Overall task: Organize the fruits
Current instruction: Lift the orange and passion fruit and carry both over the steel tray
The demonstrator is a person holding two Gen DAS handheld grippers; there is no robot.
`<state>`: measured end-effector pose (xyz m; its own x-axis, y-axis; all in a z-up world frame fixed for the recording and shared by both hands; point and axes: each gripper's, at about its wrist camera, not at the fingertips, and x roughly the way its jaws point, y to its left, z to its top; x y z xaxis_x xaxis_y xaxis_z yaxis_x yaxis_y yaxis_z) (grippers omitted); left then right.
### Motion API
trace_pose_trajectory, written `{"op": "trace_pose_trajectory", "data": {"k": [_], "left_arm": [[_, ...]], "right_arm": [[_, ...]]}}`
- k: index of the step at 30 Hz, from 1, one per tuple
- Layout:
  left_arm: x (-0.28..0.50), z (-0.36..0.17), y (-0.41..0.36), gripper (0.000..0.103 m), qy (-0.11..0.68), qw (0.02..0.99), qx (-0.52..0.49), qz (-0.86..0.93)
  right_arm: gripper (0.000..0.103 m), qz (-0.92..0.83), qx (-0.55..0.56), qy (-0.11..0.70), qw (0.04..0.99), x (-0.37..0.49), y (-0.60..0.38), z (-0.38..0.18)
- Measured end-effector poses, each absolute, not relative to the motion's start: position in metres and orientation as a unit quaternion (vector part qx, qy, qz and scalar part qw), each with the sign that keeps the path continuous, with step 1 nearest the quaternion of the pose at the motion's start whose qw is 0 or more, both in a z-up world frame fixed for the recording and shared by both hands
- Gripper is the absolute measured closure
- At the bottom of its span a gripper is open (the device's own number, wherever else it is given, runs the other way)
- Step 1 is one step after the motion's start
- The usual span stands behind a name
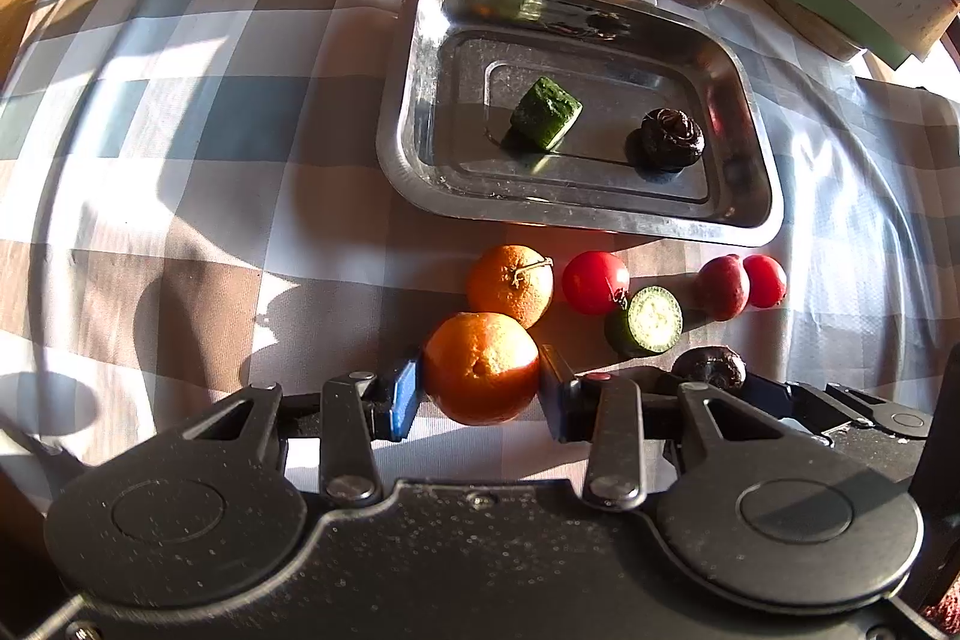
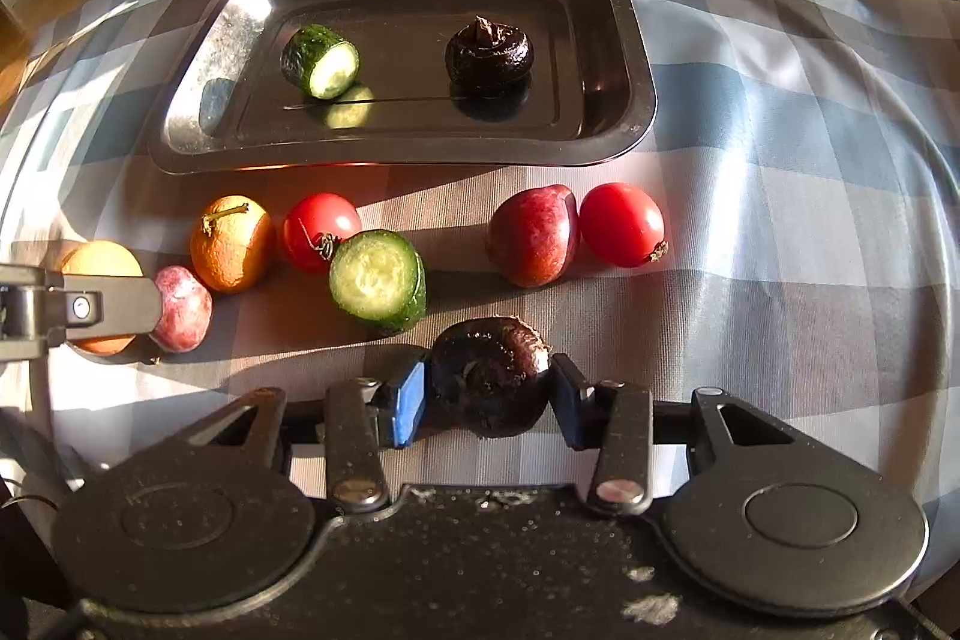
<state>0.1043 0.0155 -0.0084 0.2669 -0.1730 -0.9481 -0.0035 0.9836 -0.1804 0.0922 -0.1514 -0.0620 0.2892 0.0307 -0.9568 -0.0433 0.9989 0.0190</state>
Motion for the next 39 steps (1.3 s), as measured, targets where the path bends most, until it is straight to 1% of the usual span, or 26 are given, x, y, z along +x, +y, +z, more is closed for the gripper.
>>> {"op": "trace_pose_trajectory", "data": {"k": [5,8,11,15,17,19,20,22,26,30,34,39], "left_arm": [[0.103,-0.007,0.014,0.055,0.601,0.794,-0.07,-0.052],[0.104,-0.008,0.012,0.055,0.605,0.792,-0.066,-0.05],[0.105,-0.011,0.009,0.055,0.618,0.782,-0.062,-0.051],[0.113,-0.009,0.006,0.055,0.632,0.77,-0.064,-0.06],[0.119,-0.004,0.004,0.055,0.629,0.773,-0.061,-0.058],[0.128,0.003,0.003,0.055,0.623,0.779,-0.056,-0.055],[0.133,0.007,0.003,0.055,0.619,0.782,-0.055,-0.052],[0.144,0.014,0.004,0.055,0.611,0.788,-0.057,-0.046],[0.169,0.022,0.003,0.055,0.596,0.801,-0.054,-0.03],[0.183,0.016,0.006,0.055,0.579,0.813,-0.054,-0.015],[0.192,0.001,0.005,0.055,0.592,0.804,-0.051,-0.013],[0.197,-0.003,0.006,0.055,0.591,0.804,-0.059,-0.005]], "right_arm": [[0.058,0.014,0.019,0.61,0.792,0.092,-0.156,-0.059],[0.058,0.01,0.082,0.635,0.768,0.092,-0.168,-0.054],[0.058,0.019,0.118,0.652,0.749,0.095,-0.174,-0.051],[0.058,0.023,0.132,0.657,0.742,0.102,-0.176,-0.041],[0.058,0.024,0.133,0.65,0.748,0.109,-0.176,-0.031],[0.058,0.023,0.116,0.628,0.769,0.124,-0.176,-0.01],[0.058,0.023,0.116,0.628,0.769,0.124,-0.176,-0.01],[0.058,0.017,0.106,0.601,0.792,0.142,-0.177,0.01],[0.058,0.0,0.119,0.568,0.814,0.164,-0.185,0.024],[0.058,-0.021,0.138,0.562,0.815,0.177,-0.193,0.02],[0.058,-0.035,0.139,0.568,0.811,0.185,-0.196,0.012],[0.058,-0.042,0.133,0.574,0.807,0.187,-0.2,0.005]]}}
